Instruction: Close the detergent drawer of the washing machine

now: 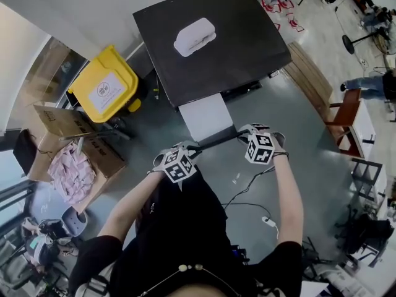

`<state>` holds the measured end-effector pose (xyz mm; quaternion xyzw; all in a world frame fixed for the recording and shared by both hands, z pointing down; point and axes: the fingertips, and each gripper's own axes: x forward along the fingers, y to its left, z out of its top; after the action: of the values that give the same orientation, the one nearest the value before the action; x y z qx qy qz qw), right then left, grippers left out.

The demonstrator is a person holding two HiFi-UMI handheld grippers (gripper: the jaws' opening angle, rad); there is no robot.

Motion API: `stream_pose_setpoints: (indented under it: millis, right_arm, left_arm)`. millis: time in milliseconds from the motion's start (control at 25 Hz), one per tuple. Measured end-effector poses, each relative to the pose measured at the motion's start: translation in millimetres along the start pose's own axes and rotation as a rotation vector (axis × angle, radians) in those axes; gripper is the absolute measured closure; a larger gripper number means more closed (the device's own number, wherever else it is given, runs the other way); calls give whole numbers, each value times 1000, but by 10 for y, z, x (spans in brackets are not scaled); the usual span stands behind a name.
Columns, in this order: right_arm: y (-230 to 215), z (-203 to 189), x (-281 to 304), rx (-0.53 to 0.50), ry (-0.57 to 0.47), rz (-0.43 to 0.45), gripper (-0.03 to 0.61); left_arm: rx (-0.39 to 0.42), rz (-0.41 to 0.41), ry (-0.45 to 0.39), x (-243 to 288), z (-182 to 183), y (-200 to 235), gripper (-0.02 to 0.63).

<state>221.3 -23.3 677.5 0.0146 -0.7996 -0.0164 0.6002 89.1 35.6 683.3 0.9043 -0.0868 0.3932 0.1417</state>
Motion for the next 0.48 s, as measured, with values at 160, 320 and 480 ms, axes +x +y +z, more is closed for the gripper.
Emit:
stream_pose_setpoints:
  millis: [160,320,480]
  right_arm:
    - [-14,14,-20,-37,16,25,517]
    - [-11,28,-69,-57,17,50,520]
    - [-30,62,-147,-75,12,62,523]
  left_arm:
    - [1,0,22,-4,6,11,571]
    - [-35,-16,18,-36,27,7,571]
    - [-72,-22,6,-90,58,14,569]
